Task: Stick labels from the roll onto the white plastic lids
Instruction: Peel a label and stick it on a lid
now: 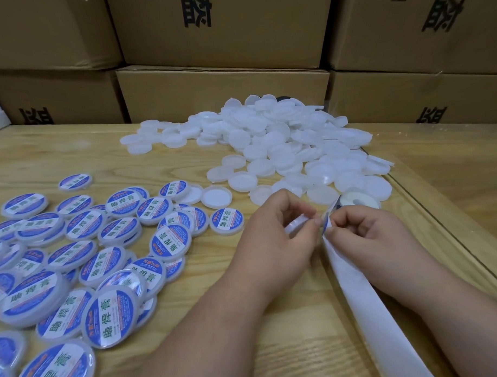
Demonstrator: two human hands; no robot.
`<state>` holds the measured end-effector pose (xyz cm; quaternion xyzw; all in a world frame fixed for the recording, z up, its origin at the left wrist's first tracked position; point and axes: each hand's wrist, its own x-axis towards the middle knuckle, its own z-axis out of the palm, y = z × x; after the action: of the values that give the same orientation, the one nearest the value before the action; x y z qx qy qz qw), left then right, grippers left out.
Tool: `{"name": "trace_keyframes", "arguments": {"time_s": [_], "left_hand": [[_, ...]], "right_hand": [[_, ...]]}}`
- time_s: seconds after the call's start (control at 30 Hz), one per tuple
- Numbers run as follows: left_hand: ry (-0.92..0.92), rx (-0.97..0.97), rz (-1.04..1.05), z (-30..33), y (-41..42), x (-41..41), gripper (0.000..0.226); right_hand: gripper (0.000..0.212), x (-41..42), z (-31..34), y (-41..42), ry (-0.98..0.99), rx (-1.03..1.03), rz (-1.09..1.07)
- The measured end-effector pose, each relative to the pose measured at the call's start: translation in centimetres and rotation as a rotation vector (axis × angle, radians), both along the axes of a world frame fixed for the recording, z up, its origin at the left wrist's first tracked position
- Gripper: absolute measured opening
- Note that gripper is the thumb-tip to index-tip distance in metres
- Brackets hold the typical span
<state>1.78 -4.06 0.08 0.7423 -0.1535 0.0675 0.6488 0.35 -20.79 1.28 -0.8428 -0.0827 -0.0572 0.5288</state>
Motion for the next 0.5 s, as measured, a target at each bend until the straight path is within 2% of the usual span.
{"name": "trace_keyframes", "arguments": {"time_s": [0.1,0.2,0.5], "left_hand": [[-0.017,0.038,-0.03,0.11,0.07,-0.07,0.02],[0.019,0.052,-0.015,0.15,0.07,-0.02,0.025],[0.05,0.055,0.053,0.32,-0.02,-0.08,0.021]], "right_hand": [[0.012,-0.05,-0.15,0.19,0.006,0.032,0.006],[0.019,0.05,-0.36,0.19,0.018,0.028,-0.005],[0.014,-0.4,0.41,0.29,0.021,-0.034,-0.026]]}}
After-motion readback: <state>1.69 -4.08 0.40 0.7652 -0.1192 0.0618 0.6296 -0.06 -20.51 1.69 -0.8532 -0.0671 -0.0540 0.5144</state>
